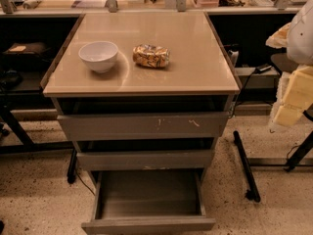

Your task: Close bottom drawer

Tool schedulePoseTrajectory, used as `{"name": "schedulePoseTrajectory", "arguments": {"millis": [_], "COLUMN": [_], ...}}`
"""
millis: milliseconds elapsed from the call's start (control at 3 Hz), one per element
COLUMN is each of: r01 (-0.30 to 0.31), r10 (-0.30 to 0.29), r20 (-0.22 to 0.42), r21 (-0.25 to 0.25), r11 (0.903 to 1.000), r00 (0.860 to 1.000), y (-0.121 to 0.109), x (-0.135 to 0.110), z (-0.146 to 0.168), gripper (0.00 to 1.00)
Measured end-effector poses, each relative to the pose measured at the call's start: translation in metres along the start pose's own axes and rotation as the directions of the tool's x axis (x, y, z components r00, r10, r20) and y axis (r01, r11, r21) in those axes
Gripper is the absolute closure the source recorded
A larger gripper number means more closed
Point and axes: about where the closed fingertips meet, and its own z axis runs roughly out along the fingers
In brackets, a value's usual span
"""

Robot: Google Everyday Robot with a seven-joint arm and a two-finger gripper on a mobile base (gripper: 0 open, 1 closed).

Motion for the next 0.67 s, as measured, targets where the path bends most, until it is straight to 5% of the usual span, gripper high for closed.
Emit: {"name": "schedulePoseTrajectory", "arguments": {"millis": [667], "r01": [0.010], "r10": [-0.010], "r20": [-0.013], "r21": [-0.011], "r11": [0.9999], "r00": [1.000], "y": [0.006], "x": [-0.001], "z": [0.015], "gripper": [0.00]}}
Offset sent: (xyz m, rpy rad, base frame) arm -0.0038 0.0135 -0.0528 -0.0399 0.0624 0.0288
